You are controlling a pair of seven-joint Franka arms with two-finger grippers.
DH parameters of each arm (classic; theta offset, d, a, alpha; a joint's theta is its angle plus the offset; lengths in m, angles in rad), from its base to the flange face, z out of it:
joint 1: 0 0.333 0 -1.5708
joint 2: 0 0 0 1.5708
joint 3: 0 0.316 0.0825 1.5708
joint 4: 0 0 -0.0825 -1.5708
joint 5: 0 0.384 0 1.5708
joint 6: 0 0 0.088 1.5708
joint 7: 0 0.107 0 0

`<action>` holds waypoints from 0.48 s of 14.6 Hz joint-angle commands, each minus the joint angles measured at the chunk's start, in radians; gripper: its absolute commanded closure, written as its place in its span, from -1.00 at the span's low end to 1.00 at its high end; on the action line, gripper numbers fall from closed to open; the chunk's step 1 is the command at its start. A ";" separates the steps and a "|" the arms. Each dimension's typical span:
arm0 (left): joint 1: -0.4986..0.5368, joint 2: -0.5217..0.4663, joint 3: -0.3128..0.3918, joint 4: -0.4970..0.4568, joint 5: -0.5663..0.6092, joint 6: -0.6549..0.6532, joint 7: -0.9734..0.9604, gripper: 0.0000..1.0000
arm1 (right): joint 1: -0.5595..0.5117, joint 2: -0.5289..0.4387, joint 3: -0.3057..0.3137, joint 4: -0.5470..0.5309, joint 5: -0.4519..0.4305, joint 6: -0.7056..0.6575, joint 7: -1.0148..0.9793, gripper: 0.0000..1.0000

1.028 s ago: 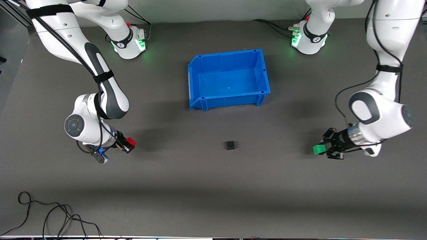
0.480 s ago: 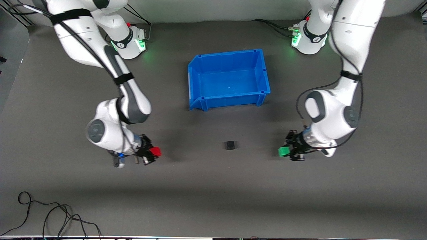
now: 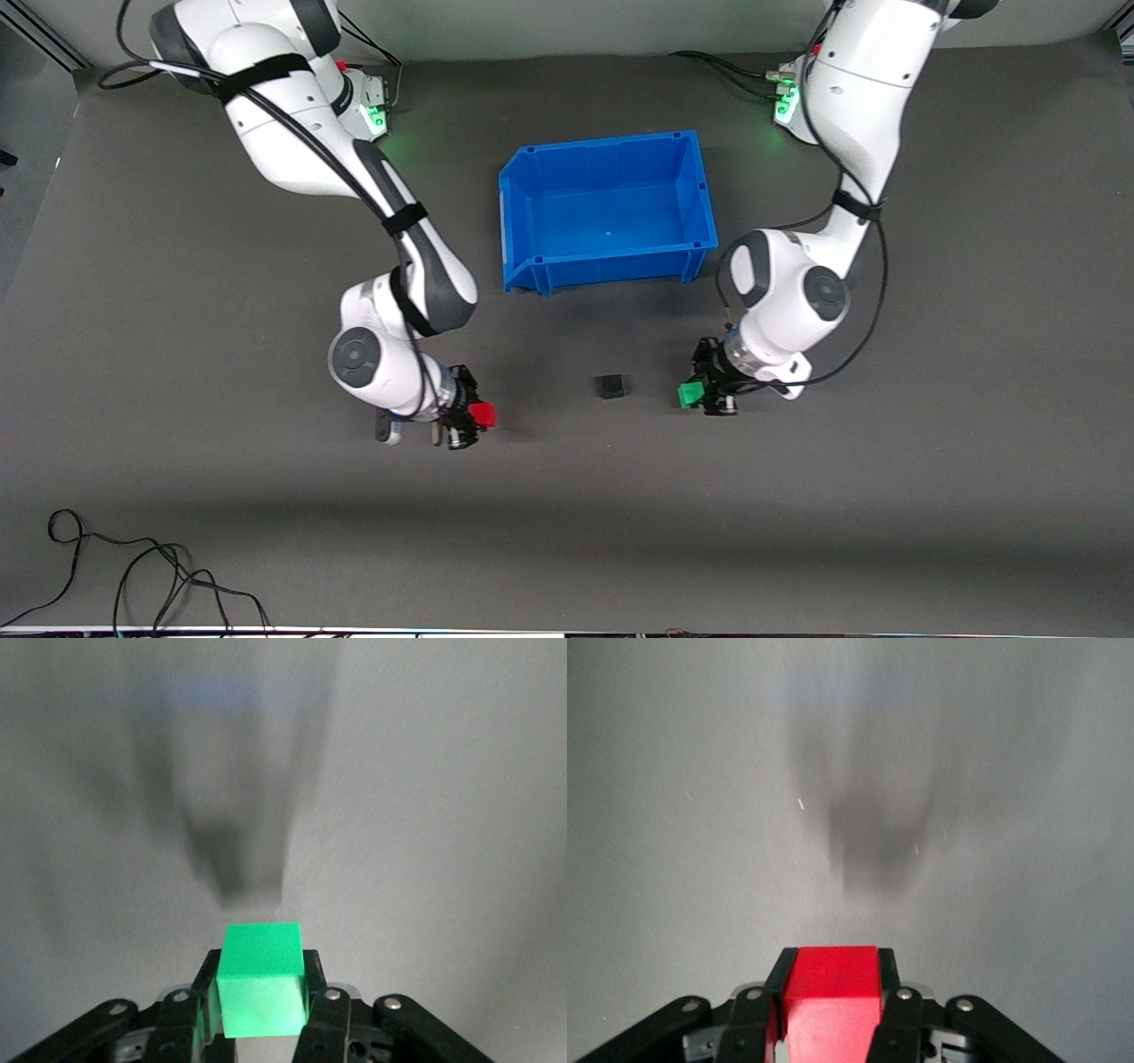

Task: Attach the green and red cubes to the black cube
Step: 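Carry the red cube with the right gripper while the left gripper carries green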

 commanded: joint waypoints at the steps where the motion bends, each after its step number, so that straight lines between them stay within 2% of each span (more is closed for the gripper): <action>1: -0.067 0.045 0.024 0.039 -0.002 0.029 -0.056 0.50 | 0.056 0.071 -0.015 0.104 0.002 -0.014 0.110 1.00; 7: -0.126 0.069 0.025 0.039 0.009 0.040 -0.057 0.49 | 0.150 0.126 -0.015 0.165 -0.085 -0.013 0.274 1.00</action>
